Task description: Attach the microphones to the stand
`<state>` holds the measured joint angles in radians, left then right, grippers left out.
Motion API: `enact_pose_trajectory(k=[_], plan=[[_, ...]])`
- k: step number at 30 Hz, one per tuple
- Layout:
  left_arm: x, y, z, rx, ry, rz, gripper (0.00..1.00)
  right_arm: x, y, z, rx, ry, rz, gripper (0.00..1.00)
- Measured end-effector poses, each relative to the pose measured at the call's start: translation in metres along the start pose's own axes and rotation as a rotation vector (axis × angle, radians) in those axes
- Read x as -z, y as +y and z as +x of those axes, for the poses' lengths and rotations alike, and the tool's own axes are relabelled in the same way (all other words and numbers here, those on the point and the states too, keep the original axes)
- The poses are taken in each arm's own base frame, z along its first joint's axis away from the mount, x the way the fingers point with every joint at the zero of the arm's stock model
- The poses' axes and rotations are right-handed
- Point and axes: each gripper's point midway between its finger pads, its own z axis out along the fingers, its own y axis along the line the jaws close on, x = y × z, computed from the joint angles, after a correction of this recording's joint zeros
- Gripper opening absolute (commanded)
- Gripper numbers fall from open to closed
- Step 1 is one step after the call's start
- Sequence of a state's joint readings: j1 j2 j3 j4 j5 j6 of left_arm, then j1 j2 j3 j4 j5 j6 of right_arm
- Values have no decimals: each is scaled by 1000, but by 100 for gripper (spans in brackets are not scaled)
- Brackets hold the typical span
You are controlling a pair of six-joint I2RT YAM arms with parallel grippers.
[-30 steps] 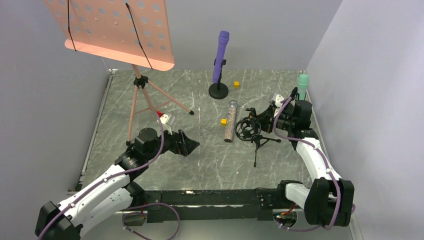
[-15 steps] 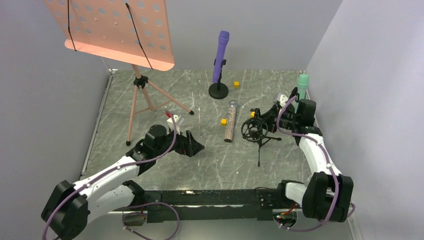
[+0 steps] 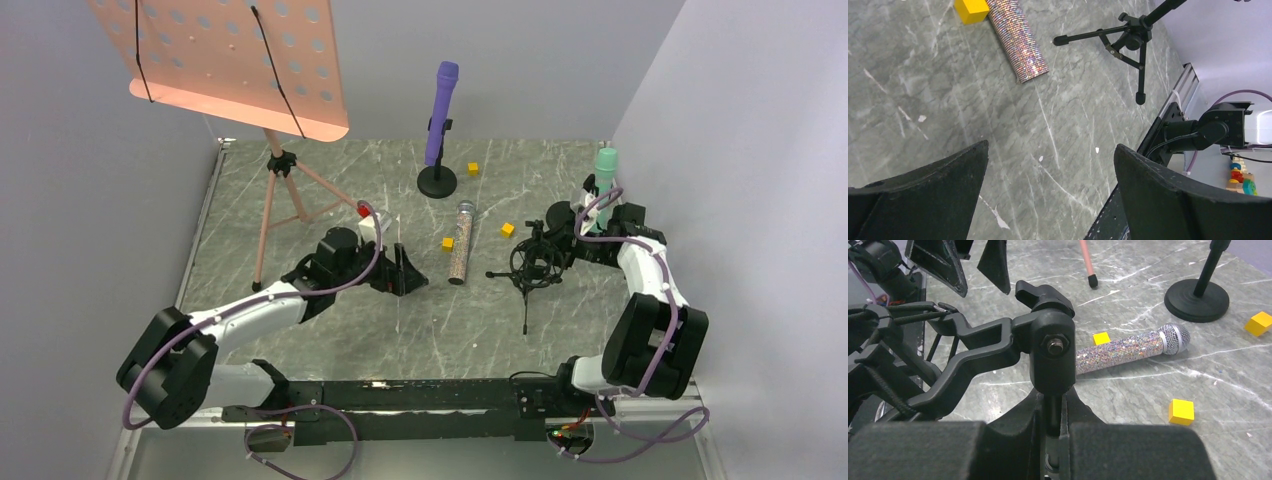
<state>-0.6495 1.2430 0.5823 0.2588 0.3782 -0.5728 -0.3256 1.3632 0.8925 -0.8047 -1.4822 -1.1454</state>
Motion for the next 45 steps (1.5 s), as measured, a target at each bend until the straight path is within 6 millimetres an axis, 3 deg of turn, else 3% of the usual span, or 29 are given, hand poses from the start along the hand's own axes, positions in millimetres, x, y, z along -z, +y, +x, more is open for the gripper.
enact_pose_trajectory(k=[13,21,30,32,37,42,43,44,45], plan=[[-3,-12,0,-20,-3,10,99,-5,2,-6,4,23,-43,6],[4,-11,5,-15,-12,-5,99,-18,-2,-27,40,6,-120,7],[7,-13,7,-16,-17,-13,99,-42,20,-12,17,8,-234,11],[7,-14,8,-17,-14,-14,99,-48,24,-3,-12,0,-253,18],[6,-16,10,-22,-9,-11,99,-46,24,4,-32,-24,-235,52],[6,-16,11,-31,-6,-10,99,-33,27,14,-13,-8,-198,72],[6,-16,11,-35,-5,-9,99,-29,27,14,-3,-3,-189,88],[6,-16,11,-39,-4,-8,99,-26,27,14,14,5,-180,98],[6,-17,12,-44,-3,-6,99,-23,27,13,20,10,-173,99]])
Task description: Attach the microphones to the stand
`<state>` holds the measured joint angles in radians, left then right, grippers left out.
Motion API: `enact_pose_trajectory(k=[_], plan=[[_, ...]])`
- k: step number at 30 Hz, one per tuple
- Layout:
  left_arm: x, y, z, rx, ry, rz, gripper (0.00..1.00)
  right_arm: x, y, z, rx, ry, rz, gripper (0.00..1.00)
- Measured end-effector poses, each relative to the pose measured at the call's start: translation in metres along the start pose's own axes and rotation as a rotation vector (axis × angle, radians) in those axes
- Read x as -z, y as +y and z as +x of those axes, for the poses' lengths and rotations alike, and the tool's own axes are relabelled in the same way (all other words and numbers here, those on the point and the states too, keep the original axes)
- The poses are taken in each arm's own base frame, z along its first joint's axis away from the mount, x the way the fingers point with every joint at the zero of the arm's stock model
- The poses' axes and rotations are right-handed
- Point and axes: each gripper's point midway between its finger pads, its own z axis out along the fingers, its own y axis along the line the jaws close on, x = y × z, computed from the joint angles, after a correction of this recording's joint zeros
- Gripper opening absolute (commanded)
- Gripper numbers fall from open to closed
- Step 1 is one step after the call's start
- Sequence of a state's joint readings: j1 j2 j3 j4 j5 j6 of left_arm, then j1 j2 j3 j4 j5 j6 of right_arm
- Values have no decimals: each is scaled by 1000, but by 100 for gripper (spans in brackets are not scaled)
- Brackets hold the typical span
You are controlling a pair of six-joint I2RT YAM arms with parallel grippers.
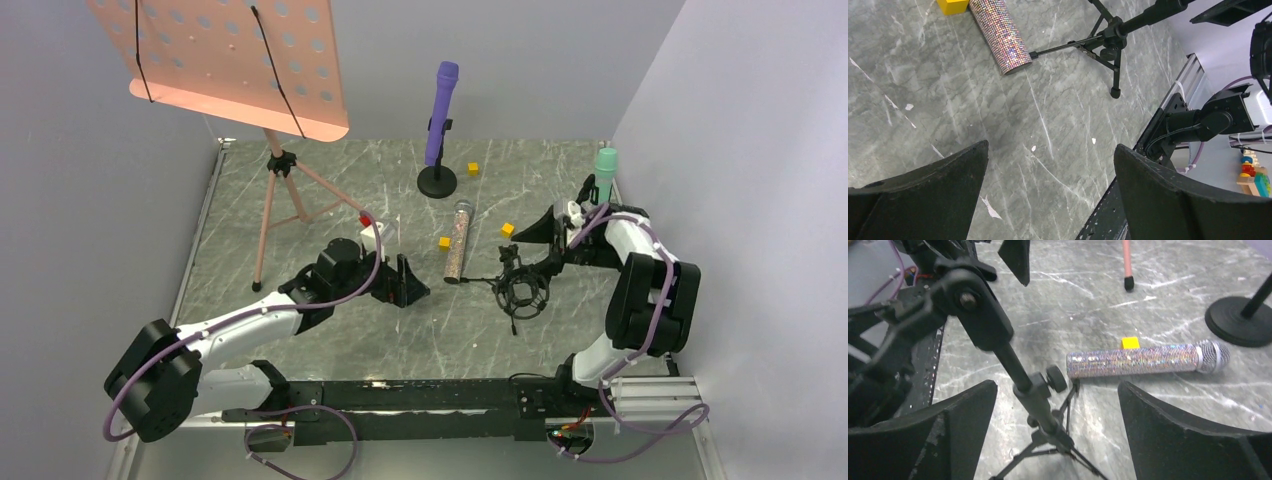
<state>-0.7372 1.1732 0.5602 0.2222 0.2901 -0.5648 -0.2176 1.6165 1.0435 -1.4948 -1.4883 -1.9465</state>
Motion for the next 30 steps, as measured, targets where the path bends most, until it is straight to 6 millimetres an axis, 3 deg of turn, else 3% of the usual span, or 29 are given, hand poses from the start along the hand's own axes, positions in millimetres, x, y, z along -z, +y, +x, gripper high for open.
enact_pose_trajectory(k=[5,11,16,23,26,30], plan=[[0,-4,2,-31,6,11,99,21,-5,8,23,60,56,100],[-1,-22,5,-155,3,60,99,48,-14,42,1,191,176,100],[-8,-42,-9,-326,-83,156,99,60,-25,49,7,287,294,100],[-42,-46,-9,-535,-153,262,99,108,-52,30,-8,343,623,100],[-58,-50,-6,-608,-201,330,99,130,-56,6,-14,317,792,100],[-82,-56,4,-674,-232,439,99,133,-46,-31,-63,207,793,100]])
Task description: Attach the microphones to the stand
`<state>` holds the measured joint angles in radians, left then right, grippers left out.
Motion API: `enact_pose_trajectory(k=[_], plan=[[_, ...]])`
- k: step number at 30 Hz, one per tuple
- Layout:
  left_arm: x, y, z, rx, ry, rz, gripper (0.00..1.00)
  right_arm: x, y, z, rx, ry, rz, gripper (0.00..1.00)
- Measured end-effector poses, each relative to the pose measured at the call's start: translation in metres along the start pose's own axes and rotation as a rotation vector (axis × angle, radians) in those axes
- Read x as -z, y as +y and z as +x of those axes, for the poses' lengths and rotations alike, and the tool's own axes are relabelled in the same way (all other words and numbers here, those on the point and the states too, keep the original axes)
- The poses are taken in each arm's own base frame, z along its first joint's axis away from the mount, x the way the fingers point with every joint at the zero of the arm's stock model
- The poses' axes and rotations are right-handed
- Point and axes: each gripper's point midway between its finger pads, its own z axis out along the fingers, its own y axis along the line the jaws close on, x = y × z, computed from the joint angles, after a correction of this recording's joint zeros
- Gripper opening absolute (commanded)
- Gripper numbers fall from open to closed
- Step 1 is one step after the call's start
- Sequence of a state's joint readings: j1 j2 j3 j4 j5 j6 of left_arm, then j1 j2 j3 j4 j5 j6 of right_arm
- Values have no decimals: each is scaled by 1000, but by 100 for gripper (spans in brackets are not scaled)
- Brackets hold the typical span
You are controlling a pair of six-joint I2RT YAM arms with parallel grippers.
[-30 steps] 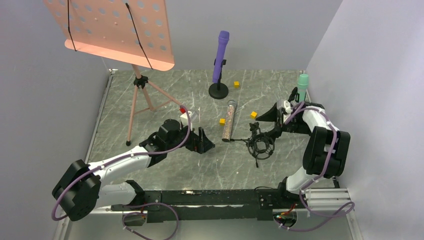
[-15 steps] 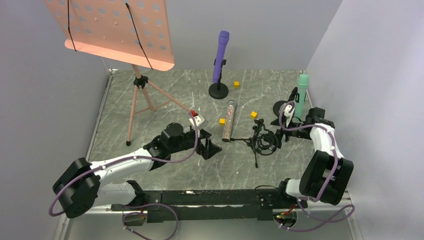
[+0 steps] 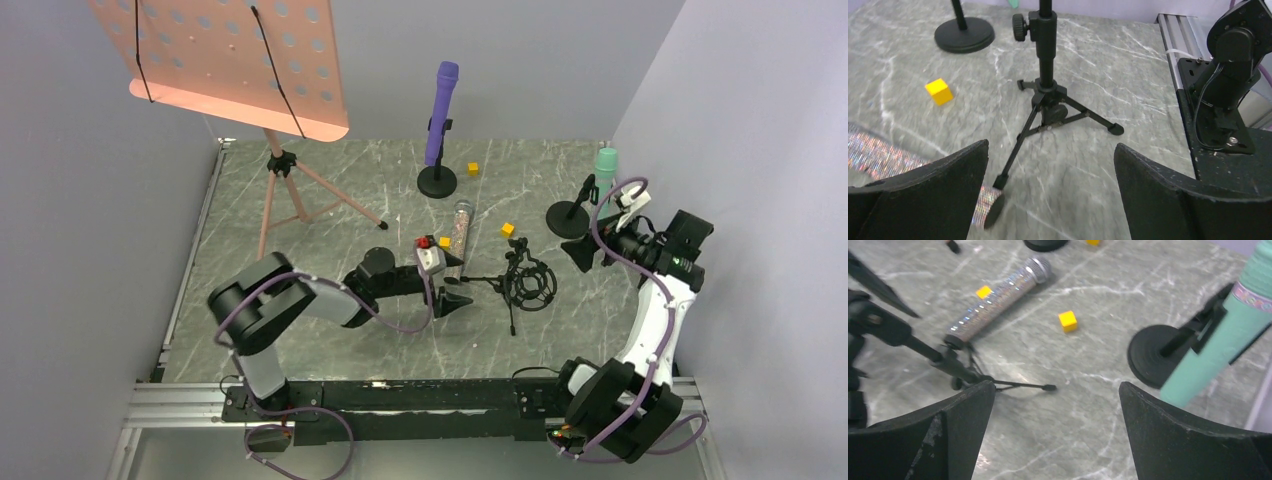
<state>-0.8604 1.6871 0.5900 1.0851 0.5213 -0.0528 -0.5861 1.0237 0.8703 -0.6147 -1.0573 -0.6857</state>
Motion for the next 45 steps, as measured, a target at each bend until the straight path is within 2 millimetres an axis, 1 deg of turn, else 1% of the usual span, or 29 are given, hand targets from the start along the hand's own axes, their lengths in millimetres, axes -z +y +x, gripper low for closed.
enact_pose_trajectory(k=[2,3,4,7,9,11,14,19,21,24,26,29,31,34,36,38,39,41,42,43,45], plan=[[-14,1,2,-23,-23,40,99,1,5,-9,-33,-27,-43,100],[-22,2,1,-33,-38,59,99,-1,7,-9,-59,-34,-59,100],[-30,3,0,-41,-50,73,99,-2,10,-5,-94,-35,-66,100],[-51,6,-13,-75,-96,102,99,-5,20,14,-188,-22,-58,100],[-63,6,-22,-93,-122,115,94,-4,27,21,-227,-23,-48,100],[-77,5,-28,-103,-144,130,89,-3,29,19,-231,-40,-36,100],[-95,2,-23,-95,-151,149,82,-2,26,12,-220,-60,-22,100],[-104,-2,7,-42,-105,149,74,-2,21,15,-246,-60,-13,100],[-105,-2,14,-30,-92,142,73,-3,21,15,-252,-59,-13,100],[-109,-1,14,-15,-93,134,70,-3,20,14,-252,-61,-12,100],[-112,0,10,-14,-102,127,69,-3,20,14,-252,-61,-12,100],[-116,0,3,-18,-121,123,65,-2,20,14,-253,-61,-11,100],[-120,0,1,-17,-130,118,60,-2,20,14,-253,-61,-11,100],[-123,-3,5,-5,-127,117,52,-2,20,14,-253,-61,-11,100],[-124,-5,9,1,-119,117,43,-2,20,15,-253,-61,-11,100],[-125,-6,13,9,-113,114,31,-2,20,14,-253,-61,-11,100],[-126,-5,14,7,-113,102,21,-2,20,14,-253,-61,-11,100],[-126,-2,14,15,-114,92,9,-2,20,14,-253,-61,-11,100],[-126,-2,14,13,-114,93,4,-2,20,14,-253,-61,-11,100],[-126,-3,14,17,-114,93,1,-2,20,14,-253,-61,-11,100],[-126,-4,14,23,-114,97,0,-2,20,14,-253,-61,-11,100]])
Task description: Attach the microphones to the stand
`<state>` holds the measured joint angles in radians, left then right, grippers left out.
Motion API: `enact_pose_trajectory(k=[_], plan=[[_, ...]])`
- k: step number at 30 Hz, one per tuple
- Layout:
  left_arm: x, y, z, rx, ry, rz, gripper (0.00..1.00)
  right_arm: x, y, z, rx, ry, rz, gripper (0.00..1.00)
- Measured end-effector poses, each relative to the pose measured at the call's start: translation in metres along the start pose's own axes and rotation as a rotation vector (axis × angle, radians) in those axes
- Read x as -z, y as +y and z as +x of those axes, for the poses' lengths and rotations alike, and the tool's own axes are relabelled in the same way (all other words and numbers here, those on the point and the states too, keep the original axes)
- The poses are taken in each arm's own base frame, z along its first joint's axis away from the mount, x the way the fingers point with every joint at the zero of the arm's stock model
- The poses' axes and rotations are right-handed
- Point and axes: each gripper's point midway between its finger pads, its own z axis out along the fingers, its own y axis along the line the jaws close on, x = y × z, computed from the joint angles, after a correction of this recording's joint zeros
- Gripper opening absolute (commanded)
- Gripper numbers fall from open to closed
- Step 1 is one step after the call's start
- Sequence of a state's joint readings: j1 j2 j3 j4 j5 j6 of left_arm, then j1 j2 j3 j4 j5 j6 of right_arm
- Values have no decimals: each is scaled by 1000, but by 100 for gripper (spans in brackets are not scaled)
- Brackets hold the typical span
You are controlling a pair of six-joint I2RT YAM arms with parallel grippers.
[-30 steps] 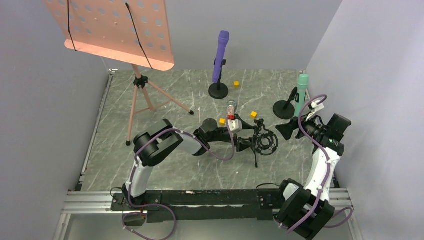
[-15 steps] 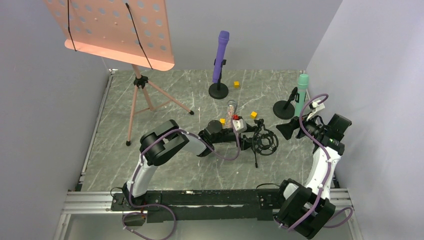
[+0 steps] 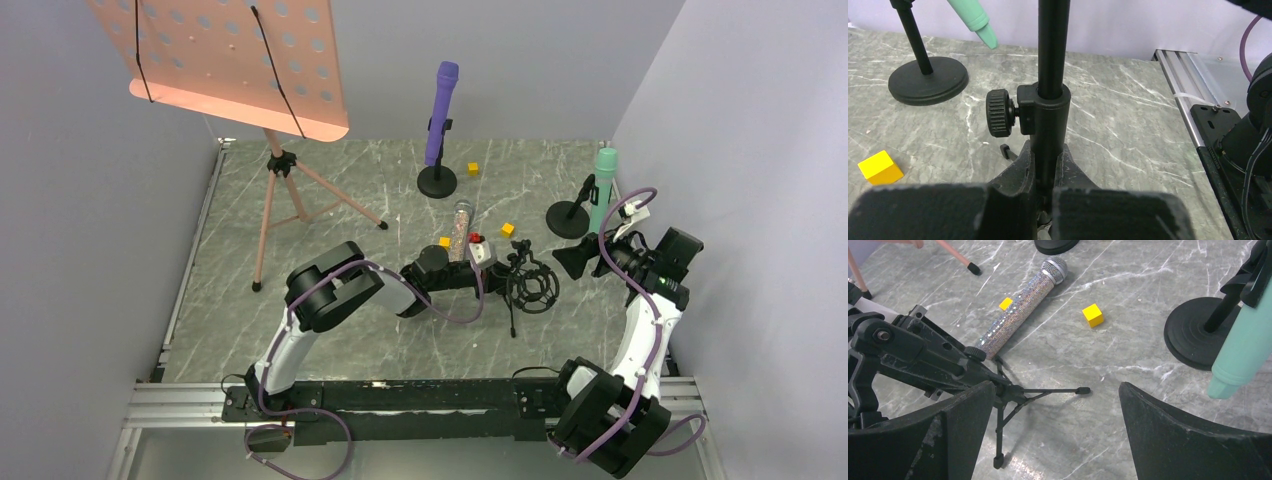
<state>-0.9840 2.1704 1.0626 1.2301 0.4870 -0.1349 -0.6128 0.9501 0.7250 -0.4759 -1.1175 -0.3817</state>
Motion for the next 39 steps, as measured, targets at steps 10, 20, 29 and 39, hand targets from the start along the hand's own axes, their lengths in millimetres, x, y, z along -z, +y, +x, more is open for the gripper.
enact_pose_trajectory(k=[10,20,29,39], plan=[[19,-28,-22,27,2,2,0,1,-1,0,-2,-2,6,100],[66,-64,-66,24,-49,-74,0,2,-2,-1,-1,-3,11,100],[160,-26,-76,27,-64,-487,0,3,-2,-2,6,-7,14,100],[251,40,-60,-60,-52,-981,0,3,-1,-2,8,-8,11,100]])
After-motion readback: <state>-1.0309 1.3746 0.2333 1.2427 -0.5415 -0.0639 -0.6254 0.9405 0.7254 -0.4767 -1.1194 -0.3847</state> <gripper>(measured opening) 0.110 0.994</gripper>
